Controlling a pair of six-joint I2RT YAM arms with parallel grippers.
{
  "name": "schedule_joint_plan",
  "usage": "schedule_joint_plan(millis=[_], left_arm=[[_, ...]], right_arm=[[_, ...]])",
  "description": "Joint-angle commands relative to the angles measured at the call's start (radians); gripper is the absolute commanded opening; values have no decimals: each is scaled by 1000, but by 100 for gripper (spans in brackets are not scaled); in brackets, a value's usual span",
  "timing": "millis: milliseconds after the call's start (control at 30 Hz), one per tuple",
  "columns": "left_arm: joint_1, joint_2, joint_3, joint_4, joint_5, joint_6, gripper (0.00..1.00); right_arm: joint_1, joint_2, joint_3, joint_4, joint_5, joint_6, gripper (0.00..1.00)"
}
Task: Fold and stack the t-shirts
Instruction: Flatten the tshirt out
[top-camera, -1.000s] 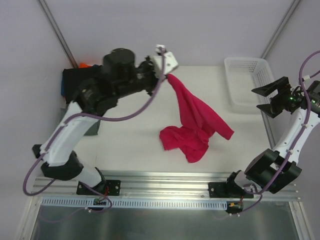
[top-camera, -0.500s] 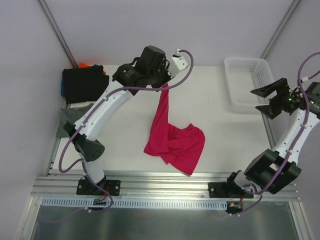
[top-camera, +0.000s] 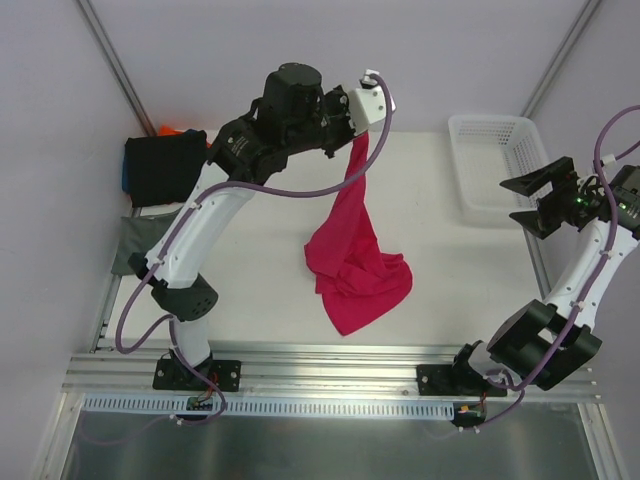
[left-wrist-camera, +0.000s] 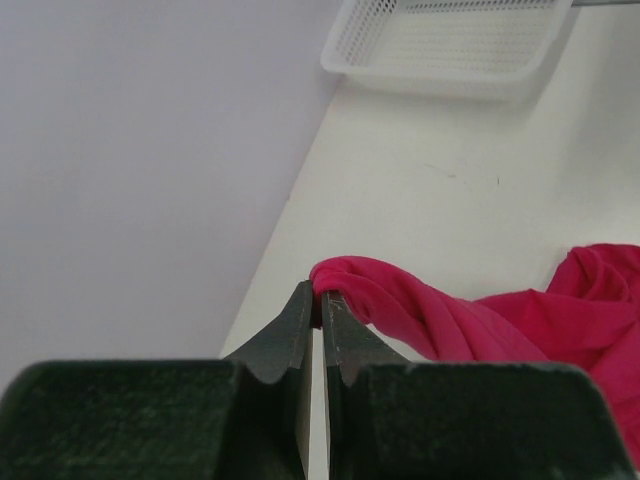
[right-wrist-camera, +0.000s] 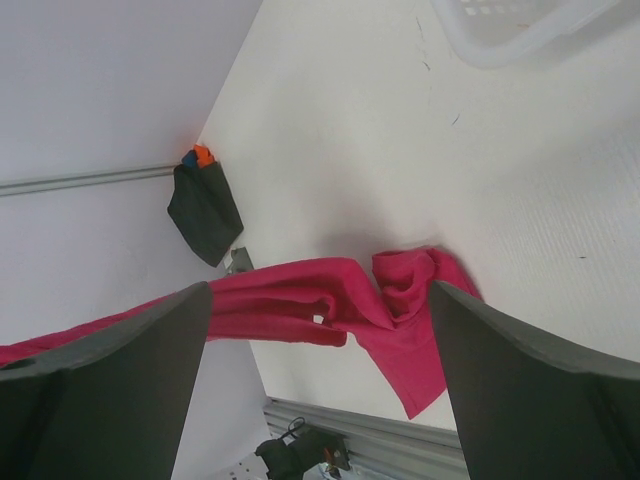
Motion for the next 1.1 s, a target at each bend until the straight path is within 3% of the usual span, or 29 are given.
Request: schedule_joint_plan(millis=[0, 267, 367, 433, 500, 567, 633, 733, 867, 967, 1067], left_arm=[[-41, 42, 68, 130, 47, 90, 0], [-134, -99, 25, 156, 29, 126, 0], [-160, -129, 11, 308, -16, 137, 0], [-151, -36, 47, 396, -135, 209, 0], [-96, 78, 181, 447, -192, 292, 0], [28, 222, 194, 466, -302, 324, 0], [153, 263, 133, 395, -339, 247, 0], [244, 200, -139, 283, -404, 166, 0], [281, 53, -451, 197, -407, 70, 0], [274, -35, -512, 150, -390, 59, 0], [272, -46, -459, 78, -392, 42, 0]], right_arm=[[1, -31, 12, 24, -29, 13, 94], [-6, -61, -21, 28, -48, 26, 94], [-7, -60, -31, 45, -58, 41, 94], [-7, -51, -24, 48, -55, 43, 94], [-7, -41, -5, 50, -55, 47, 94], [-7, -34, 10, 41, -49, 46, 94], [-7, -32, 35, 22, -49, 41, 94], [-7, -38, 44, 4, -43, 24, 94], [-7, -60, 7, 11, -35, 24, 94], [-7, -74, -24, 16, -26, 24, 94], [-6, -78, -28, 8, -26, 14, 94]])
